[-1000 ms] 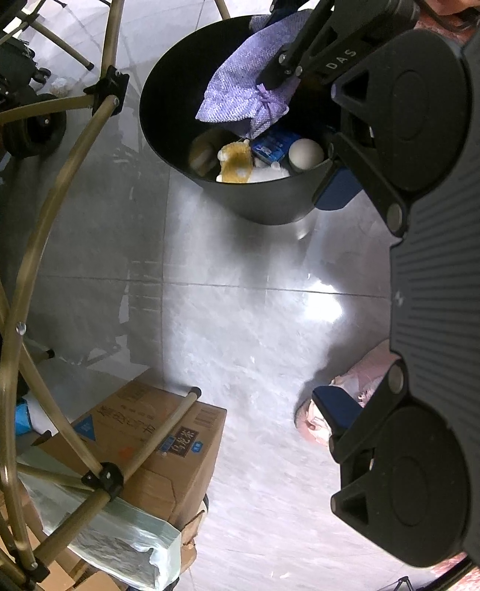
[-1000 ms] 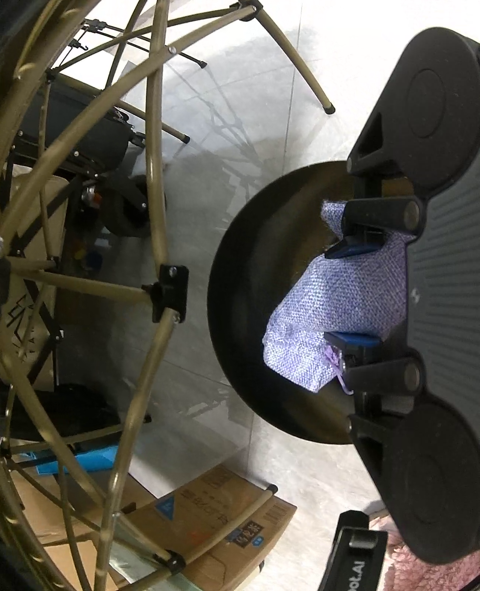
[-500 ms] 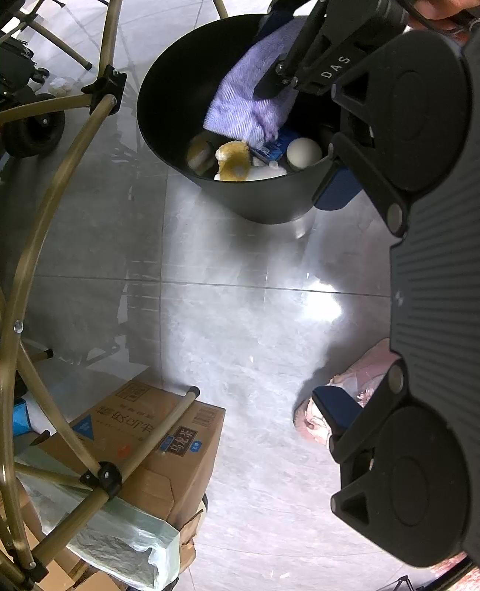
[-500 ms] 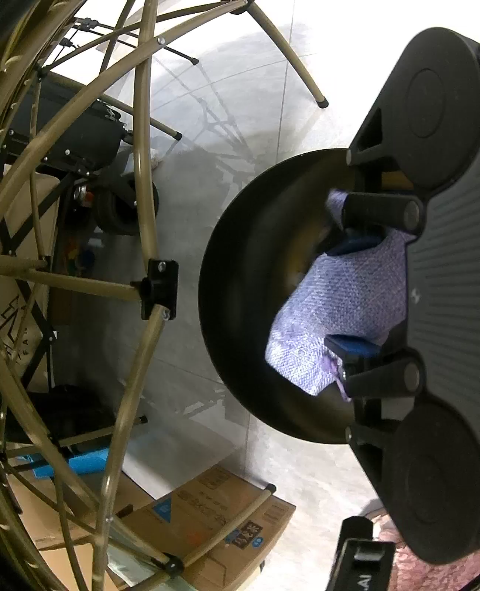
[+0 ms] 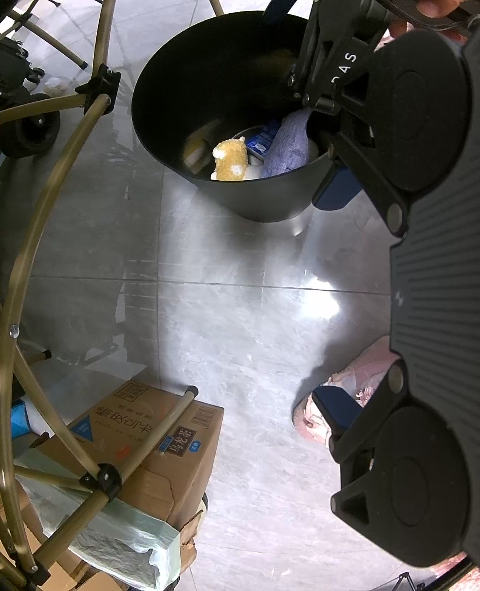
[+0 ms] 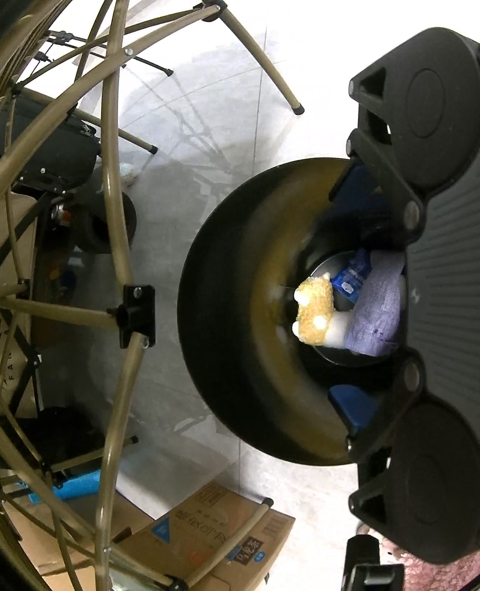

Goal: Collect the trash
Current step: 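Raise both grippers back toward the table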

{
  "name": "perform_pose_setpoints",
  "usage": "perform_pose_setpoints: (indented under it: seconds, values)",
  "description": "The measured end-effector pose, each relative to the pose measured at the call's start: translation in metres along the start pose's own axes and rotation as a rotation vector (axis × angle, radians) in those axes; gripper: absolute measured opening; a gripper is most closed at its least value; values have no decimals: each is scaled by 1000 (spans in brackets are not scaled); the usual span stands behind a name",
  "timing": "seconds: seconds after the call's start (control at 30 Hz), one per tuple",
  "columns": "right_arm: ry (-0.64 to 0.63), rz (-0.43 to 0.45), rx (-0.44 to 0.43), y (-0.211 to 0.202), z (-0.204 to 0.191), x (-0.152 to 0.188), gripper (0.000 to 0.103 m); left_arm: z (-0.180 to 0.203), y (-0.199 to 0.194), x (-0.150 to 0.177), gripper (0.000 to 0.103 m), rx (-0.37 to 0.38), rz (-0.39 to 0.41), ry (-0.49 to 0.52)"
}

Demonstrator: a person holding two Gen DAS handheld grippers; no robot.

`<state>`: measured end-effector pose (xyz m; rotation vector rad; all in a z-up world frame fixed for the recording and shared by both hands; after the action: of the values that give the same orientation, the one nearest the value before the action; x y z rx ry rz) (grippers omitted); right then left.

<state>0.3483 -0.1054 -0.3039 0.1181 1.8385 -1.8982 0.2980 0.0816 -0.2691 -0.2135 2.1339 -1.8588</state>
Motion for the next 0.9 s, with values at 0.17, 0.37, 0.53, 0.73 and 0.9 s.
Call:
perform_pose_setpoints:
  seconds: [0.17,0.37,0.53,0.73,0.9]
  values:
    - [1,-6,1,1,0,1,103,0,1,0,103,-2,-2,0]
    - [4,-10,4,1,3,2,103,1,1,1,103,1,-7,0]
    - [5,-9,7,1,5,3,103,2,0,1,103,4,-3,4]
    - [16,2,15,-5,12,3,103,5,-8,0,103,5,23,11]
    - [28,23,19,-16,19,0,103,7,-21,-1,103,19,63,15]
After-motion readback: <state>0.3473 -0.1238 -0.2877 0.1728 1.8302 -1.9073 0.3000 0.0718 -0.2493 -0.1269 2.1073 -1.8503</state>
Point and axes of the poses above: each gripper's, at about its wrist camera, not at the fingertips, and y roughly the way its jaws point, z to its right, x to its underside, the point moved 10 cm from there along y, roughly the way its jaws point, and after that the axes turned 9 degrees about -y, right-handed, at the moved point
